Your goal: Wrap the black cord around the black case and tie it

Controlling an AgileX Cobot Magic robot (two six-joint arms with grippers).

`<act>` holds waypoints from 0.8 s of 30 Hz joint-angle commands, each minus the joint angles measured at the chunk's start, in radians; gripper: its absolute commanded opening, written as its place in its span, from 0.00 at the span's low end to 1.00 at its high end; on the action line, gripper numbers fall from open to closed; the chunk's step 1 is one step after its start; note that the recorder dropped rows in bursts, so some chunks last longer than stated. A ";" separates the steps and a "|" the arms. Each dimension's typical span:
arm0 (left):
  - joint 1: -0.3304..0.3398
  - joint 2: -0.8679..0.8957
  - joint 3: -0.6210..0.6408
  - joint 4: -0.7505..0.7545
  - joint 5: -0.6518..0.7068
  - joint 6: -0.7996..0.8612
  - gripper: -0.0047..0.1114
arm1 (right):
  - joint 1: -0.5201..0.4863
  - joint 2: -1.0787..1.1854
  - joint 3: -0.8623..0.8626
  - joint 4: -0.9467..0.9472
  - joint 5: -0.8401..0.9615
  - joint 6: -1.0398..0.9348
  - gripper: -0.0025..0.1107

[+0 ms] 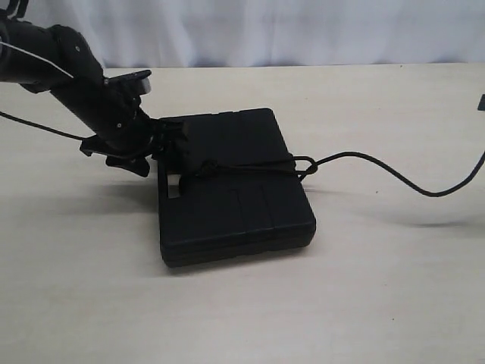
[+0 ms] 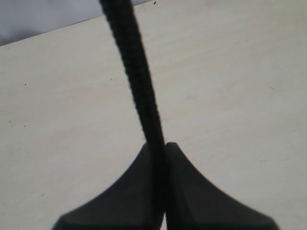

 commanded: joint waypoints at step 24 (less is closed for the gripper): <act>0.148 -0.070 -0.007 -0.096 0.055 -0.009 0.04 | -0.237 0.009 -0.022 -0.090 0.091 0.140 0.06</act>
